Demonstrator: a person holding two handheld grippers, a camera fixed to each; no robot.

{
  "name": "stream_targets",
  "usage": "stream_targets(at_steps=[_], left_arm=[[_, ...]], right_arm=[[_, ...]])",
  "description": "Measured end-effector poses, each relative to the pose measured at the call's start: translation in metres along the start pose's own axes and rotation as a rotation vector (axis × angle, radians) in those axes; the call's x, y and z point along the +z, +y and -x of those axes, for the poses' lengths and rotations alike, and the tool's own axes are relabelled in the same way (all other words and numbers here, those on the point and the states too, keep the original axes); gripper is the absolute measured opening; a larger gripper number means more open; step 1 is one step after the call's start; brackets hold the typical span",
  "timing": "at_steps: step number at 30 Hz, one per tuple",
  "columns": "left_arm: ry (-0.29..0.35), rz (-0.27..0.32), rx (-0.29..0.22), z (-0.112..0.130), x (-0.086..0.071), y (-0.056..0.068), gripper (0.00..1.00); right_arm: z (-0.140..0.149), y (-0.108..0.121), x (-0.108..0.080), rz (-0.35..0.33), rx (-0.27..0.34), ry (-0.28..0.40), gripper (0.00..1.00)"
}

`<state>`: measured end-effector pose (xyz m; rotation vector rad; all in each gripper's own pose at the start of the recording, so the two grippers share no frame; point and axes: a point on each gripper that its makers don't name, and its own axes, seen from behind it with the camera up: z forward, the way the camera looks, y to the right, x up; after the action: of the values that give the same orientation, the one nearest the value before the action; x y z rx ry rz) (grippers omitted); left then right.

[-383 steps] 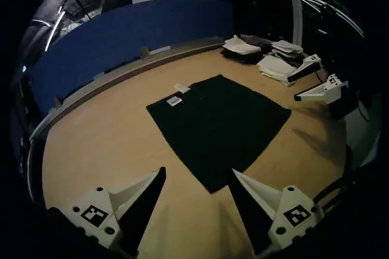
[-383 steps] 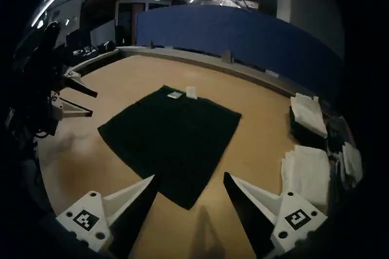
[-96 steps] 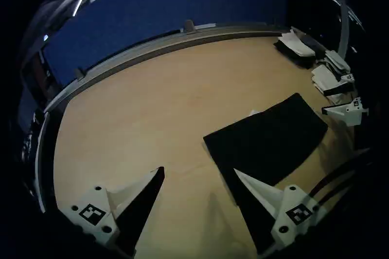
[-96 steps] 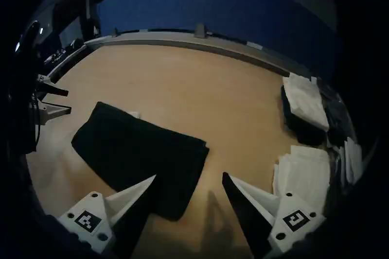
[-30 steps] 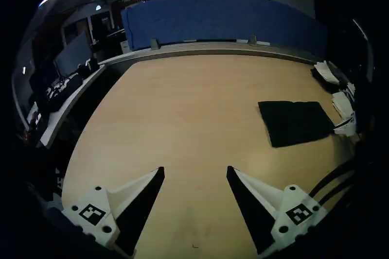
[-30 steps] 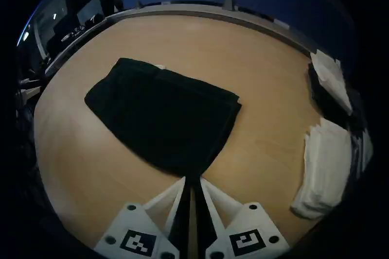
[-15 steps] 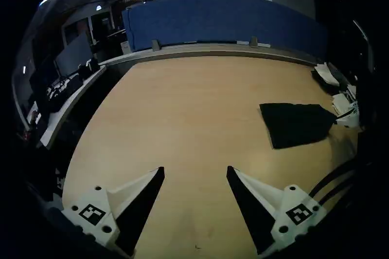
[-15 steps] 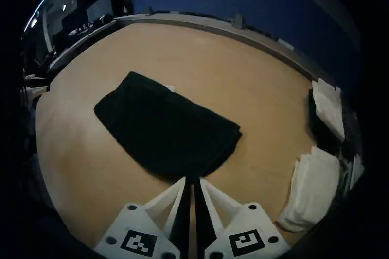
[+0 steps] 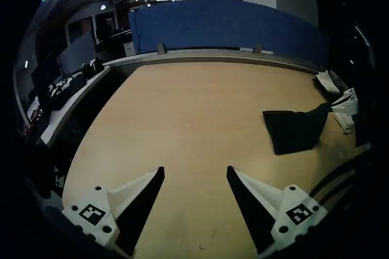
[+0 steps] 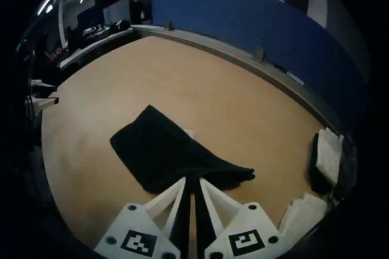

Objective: Fold towel

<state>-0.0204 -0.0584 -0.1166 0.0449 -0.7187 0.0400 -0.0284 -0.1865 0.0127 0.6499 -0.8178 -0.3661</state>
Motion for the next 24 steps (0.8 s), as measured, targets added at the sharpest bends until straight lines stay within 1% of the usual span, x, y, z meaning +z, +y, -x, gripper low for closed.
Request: stream_targets(at_steps=[6,11,15,18,21,24], left_arm=[[0.006,0.001,-0.008,0.001,-0.002,-0.004,0.95],[0.014,-0.001,-0.019,0.001,-0.004,-0.009,0.95],[0.02,-0.006,-0.029,0.002,-0.006,-0.015,0.95],[0.024,-0.012,-0.039,0.003,-0.007,-0.019,0.95],[0.027,-0.015,-0.049,0.005,-0.008,-0.021,0.95],[0.029,-0.016,-0.057,0.008,-0.008,-0.022,0.95]], right_arm=[[-0.013,-0.01,0.006,-0.013,-0.034,0.0,0.04],[-0.029,-0.029,0.017,-0.043,-0.072,0.002,0.04],[-0.04,-0.053,0.034,-0.082,-0.104,-0.001,0.04],[-0.045,-0.076,0.05,-0.12,-0.121,-0.008,0.05],[-0.044,-0.101,0.067,-0.161,-0.134,-0.023,0.04],[-0.036,-0.123,0.084,-0.199,-0.142,-0.05,0.04]])
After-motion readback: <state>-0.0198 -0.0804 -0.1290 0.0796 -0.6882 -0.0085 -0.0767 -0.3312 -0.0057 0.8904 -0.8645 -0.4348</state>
